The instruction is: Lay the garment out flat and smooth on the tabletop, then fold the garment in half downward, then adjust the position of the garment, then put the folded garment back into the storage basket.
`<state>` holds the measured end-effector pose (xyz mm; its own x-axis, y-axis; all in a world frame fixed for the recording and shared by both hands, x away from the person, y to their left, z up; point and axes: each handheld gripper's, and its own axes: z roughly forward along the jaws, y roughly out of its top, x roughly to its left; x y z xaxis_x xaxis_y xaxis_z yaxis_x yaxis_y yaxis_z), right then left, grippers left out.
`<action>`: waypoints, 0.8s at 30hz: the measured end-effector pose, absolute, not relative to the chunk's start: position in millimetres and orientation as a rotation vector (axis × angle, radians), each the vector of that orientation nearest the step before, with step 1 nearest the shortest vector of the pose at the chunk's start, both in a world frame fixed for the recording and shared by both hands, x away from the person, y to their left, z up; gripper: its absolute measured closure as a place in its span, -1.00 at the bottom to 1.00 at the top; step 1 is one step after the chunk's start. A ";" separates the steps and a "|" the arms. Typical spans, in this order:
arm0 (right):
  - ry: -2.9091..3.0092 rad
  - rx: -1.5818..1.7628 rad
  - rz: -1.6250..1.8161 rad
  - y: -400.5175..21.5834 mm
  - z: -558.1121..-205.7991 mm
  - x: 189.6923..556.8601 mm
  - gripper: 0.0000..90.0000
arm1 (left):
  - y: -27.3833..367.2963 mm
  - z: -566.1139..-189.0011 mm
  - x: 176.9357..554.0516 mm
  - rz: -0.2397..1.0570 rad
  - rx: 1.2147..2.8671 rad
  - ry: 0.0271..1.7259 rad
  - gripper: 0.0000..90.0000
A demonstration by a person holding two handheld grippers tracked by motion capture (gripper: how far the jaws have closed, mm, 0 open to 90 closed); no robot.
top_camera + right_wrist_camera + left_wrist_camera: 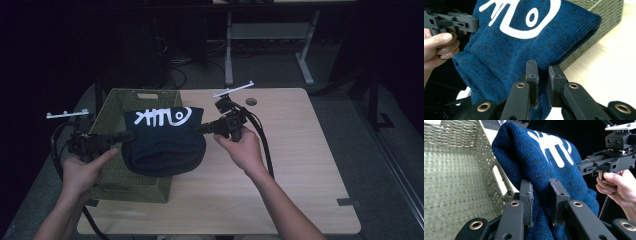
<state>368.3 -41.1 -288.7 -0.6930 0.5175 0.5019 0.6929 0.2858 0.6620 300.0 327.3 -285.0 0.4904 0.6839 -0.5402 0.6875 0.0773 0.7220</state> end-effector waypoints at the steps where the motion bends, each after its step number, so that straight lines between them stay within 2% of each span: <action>1: -2.364 -1.123 -1.362 -38.4 -288.5 368.7 0.79 | 329.8 -285.0 299.7 -0.004 1.618 1.207 0.67; 24: -2.371 -1.071 -1.301 24.4 -290.1 385.6 0.79 | 385.3 -287.3 299.9 0.015 1.584 1.270 0.67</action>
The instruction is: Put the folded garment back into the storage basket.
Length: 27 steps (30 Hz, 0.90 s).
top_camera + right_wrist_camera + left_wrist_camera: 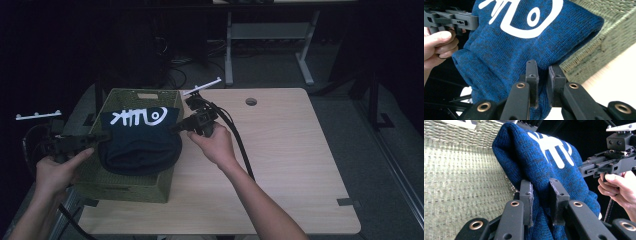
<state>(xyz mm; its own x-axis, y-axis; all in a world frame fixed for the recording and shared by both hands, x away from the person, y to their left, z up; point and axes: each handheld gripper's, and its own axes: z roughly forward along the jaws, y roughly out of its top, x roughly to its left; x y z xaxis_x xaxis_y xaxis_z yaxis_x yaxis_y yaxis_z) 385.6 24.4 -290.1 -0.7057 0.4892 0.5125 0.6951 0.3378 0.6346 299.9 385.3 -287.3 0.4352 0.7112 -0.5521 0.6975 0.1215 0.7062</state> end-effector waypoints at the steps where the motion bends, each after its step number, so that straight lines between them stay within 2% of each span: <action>1: -2.369 -1.068 -1.303 27.2 -290.6 386.6 0.79 | 388.0 -288.1 300.6 0.014 1.581 1.276 0.67; 17: -2.335 -1.053 -1.266 72.8 -305.7 402.9 0.79 | 432.0 -302.3 311.6 0.008 1.560 1.333 0.67; 27: -2.314 -1.082 -1.270 82.4 -316.3 412.1 0.79 | 439.3 -309.4 324.4 0.013 1.567 1.348 0.67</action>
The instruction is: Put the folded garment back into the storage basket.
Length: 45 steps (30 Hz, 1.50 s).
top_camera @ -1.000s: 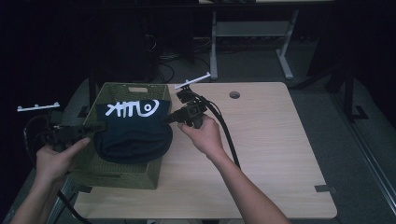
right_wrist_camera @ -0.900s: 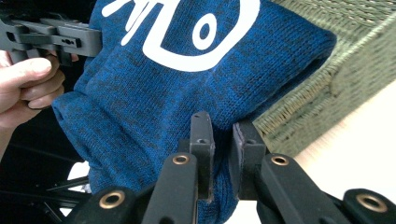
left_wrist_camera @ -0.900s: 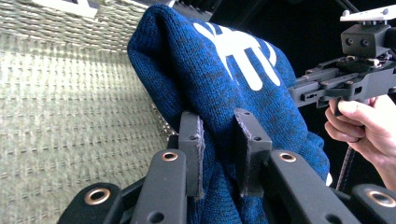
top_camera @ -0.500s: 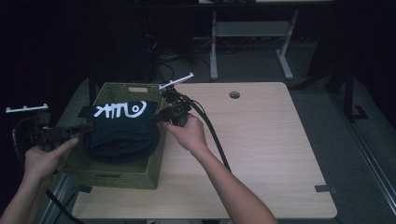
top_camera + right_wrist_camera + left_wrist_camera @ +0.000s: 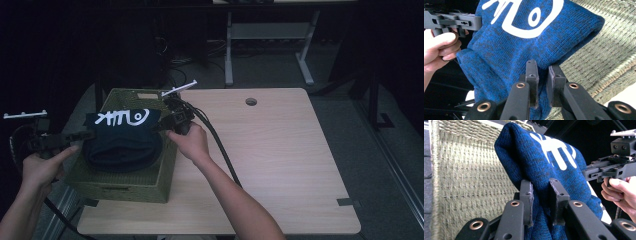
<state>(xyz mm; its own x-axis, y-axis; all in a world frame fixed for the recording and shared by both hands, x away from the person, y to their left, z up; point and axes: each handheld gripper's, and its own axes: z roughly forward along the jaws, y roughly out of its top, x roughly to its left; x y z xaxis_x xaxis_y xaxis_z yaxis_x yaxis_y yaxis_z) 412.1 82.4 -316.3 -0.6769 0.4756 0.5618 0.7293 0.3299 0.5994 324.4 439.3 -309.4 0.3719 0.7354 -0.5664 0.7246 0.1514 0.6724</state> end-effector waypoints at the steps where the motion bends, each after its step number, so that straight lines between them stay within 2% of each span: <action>1: -2.308 -1.087 -1.272 82.9 -317.3 413.0 0.79 | 439.8 -310.4 326.0 0.013 1.571 1.345 0.67; 45: -2.269 -1.181 -1.246 94.2 -356.4 429.7 0.79 | 446.3 -347.0 359.2 0.008 1.606 1.428 0.64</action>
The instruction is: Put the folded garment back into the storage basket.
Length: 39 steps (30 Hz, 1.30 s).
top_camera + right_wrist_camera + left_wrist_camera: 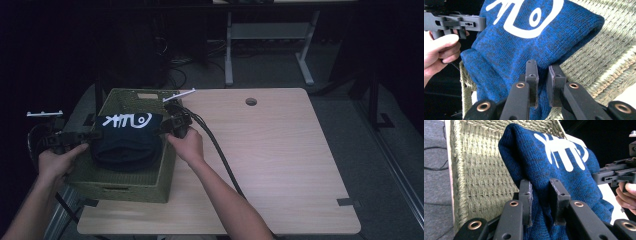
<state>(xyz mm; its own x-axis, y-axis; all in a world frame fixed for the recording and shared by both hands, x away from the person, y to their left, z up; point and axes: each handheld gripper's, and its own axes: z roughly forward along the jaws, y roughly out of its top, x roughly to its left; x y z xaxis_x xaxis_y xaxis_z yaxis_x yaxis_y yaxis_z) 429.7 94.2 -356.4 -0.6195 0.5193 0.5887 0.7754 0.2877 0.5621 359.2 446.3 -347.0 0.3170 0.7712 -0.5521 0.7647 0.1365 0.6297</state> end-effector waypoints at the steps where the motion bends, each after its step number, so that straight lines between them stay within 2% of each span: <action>1: -2.271 -1.179 -1.243 94.4 -356.9 429.8 0.79 | 446.2 -349.2 360.7 0.010 1.611 1.435 0.64; 33: -2.340 -1.202 -1.178 102.1 -368.9 431.3 0.75 | 446.2 -361.5 371.3 0.031 1.664 1.487 0.57; 34: -2.341 -1.205 -1.176 102.4 -369.0 431.2 0.74 | 446.4 -362.3 372.0 0.033 1.669 1.491 0.57; 36: -2.352 -1.214 -1.172 102.6 -368.8 430.9 0.66 | 445.9 -362.4 372.4 0.049 1.667 1.508 0.44; 39: -2.358 -1.226 -1.173 100.8 -367.1 430.9 0.54 | 446.7 -359.6 372.3 0.073 1.657 1.517 0.44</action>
<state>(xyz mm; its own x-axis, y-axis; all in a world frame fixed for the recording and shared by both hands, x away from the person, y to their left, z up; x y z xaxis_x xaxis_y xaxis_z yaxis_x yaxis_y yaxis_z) 430.9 100.8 -367.1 -0.6212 0.5810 0.5259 0.7699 0.3272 0.5479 372.3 446.7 -359.6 0.2572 0.8345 -0.4872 0.7842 0.1143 0.6099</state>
